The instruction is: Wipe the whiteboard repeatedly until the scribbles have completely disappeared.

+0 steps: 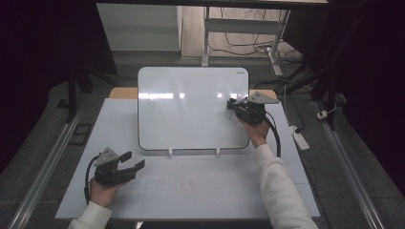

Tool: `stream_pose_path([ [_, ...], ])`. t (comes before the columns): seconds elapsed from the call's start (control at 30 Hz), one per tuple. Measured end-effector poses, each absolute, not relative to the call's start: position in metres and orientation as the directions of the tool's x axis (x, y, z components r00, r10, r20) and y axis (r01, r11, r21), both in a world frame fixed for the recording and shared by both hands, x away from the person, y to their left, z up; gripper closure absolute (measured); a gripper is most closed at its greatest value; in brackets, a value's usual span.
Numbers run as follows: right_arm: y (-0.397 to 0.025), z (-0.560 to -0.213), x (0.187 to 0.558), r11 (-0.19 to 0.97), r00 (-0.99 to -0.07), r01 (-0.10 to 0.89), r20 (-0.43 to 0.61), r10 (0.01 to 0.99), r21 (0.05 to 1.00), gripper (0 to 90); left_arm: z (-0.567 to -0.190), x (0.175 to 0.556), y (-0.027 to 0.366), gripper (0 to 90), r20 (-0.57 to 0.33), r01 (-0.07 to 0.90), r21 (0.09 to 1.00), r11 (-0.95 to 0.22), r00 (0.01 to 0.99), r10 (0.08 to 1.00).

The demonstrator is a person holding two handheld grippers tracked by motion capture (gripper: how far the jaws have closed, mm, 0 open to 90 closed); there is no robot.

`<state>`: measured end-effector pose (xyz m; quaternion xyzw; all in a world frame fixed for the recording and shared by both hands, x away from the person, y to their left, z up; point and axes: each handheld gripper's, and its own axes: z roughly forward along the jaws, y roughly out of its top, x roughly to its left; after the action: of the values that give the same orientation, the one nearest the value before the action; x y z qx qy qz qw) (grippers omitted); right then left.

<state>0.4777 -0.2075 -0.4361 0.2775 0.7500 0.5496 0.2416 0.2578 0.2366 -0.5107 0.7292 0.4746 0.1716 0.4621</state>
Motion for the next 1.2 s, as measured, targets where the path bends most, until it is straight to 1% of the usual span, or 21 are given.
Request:
stream_pose_path([
  [0.07, -0.221, -0.431, 0.483, 0.187, -0.674, 0.158, -0.032, 0.738, 0.97, 78.6, -0.51, 0.257, 0.237, 33.2, -0.186, 0.531, 0.838, -0.124, 0.493, 0.85],
  [0.1, -0.221, -0.431, 0.483, 0.187, -0.674, 0.158, -0.032, 0.738, 0.97, 78.6, -0.51, 0.257, 0.237, 33.2, -0.186, 0.531, 0.838, -0.124, 0.493, 0.85],
  [0.13, -0.237, -0.427, 0.49, 0.106, -0.632, 0.175, 0.029, 0.775, 0.979, 78.6, -0.51, 0.256, 0.237, 33.2, -0.187, 0.53, 0.839, -0.122, 0.492, 0.85],
  [0.17, -0.241, -0.427, 0.492, 0.087, -0.635, 0.181, 0.049, 0.771, 0.98, 78.6, -0.51, 0.257, 0.237, 33.2, -0.19, 0.53, 0.84, -0.118, 0.49, 0.851],
  [0.2, -0.241, -0.428, 0.491, 0.091, -0.64, 0.18, 0.047, 0.767, 0.979, 78.6, -0.51, 0.257, 0.237, 33.2, -0.191, 0.532, 0.838, -0.118, 0.49, 0.85],
  [0.33, -0.228, -0.434, 0.483, 0.199, -0.715, 0.171, -0.017, 0.699, 0.965, 78.6, -0.511, 0.259, 0.237, 33.2, -0.192, 0.534, 0.837, -0.119, 0.489, 0.851],
  [0.4, -0.232, -0.431, 0.486, 0.19, -0.706, 0.171, -0.014, 0.708, 0.967, 78.6, -0.511, 0.258, 0.236, 33.2, -0.19, 0.534, 0.837, -0.121, 0.491, 0.85],
  [0.47, -0.241, -0.428, 0.489, 0.142, -0.656, 0.177, 0.009, 0.755, 0.974, 78.7, -0.51, 0.257, 0.236, 33.2, -0.188, 0.531, 0.838, -0.123, 0.493, 0.849],
  [0.5, -0.244, -0.428, 0.491, 0.114, -0.655, 0.187, 0.037, 0.755, 0.976, 78.7, -0.51, 0.257, 0.236, 33.2, -0.188, 0.531, 0.838, -0.123, 0.493, 0.849],
  [0.53, -0.243, -0.43, 0.49, 0.113, -0.653, 0.184, 0.035, 0.757, 0.976, 78.7, -0.51, 0.257, 0.237, 33.2, -0.189, 0.531, 0.839, -0.121, 0.493, 0.849],
  [0.63, -0.232, -0.434, 0.483, 0.186, -0.7, 0.172, -0.013, 0.714, 0.967, 78.7, -0.511, 0.258, 0.237, 33.2, -0.194, 0.534, 0.837, -0.116, 0.488, 0.851],
  [0.7, -0.233, -0.431, 0.484, 0.202, -0.699, 0.168, -0.028, 0.715, 0.965, 78.7, -0.511, 0.259, 0.237, 33.2, -0.195, 0.537, 0.835, -0.117, 0.489, 0.85],
  [0.73, -0.237, -0.429, 0.487, 0.177, -0.675, 0.169, -0.017, 0.738, 0.97, 78.7, -0.511, 0.259, 0.237, 33.2, -0.194, 0.537, 0.835, -0.119, 0.491, 0.85],
  [0.77, -0.237, -0.429, 0.487, 0.177, -0.675, 0.169, -0.017, 0.738, 0.97, 78.7, -0.511, 0.259, 0.237, 33.2, -0.193, 0.536, 0.836, -0.12, 0.492, 0.849],
  [0.8, -0.245, -0.425, 0.492, 0.115, -0.632, 0.179, 0.025, 0.774, 0.977, 78.7, -0.511, 0.258, 0.236, 33.1, -0.193, 0.534, 0.837, -0.12, 0.492, 0.849],
  [0.87, -0.245, -0.422, 0.495, 0.103, -0.624, 0.188, 0.037, 0.78, 0.977, 78.7, -0.51, 0.257, 0.237, 33.2, -0.19, 0.531, 0.839, -0.121, 0.493, 0.849],
  [1.0, -0.23, -0.427, 0.489, 0.188, -0.685, 0.175, -0.018, 0.729, 0.967, 78.7, -0.511, 0.259, 0.237, 33.2, -0.195, 0.536, 0.836, -0.117, 0.49, 0.85],
  [1.1, -0.231, -0.427, 0.488, 0.199, -0.688, 0.173, -0.026, 0.726, 0.965, 78.7, -0.511, 0.259, 0.236, 33.1, -0.19, 0.535, 0.835, -0.125, 0.494, 0.848],
  [1.13, -0.239, -0.426, 0.489, 0.151, -0.654, 0.187, 0.009, 0.756, 0.971, 78.7, -0.511, 0.258, 0.236, 33.1, -0.19, 0.534, 0.836, -0.124, 0.493, 0.849],
  [1.17, -0.239, -0.426, 0.489, 0.151, -0.654, 0.187, 0.009, 0.756, 0.971, 78.7, -0.51, 0.257, 0.237, 33.1, -0.189, 0.532, 0.838, -0.124, 0.495, 0.848],
  [1.2, -0.243, -0.429, 0.488, 0.112, -0.649, 0.201, 0.047, 0.76, 0.973, 78.7, -0.51, 0.257, 0.237, 33.1, -0.188, 0.53, 0.839, -0.122, 0.494, 0.849],
])
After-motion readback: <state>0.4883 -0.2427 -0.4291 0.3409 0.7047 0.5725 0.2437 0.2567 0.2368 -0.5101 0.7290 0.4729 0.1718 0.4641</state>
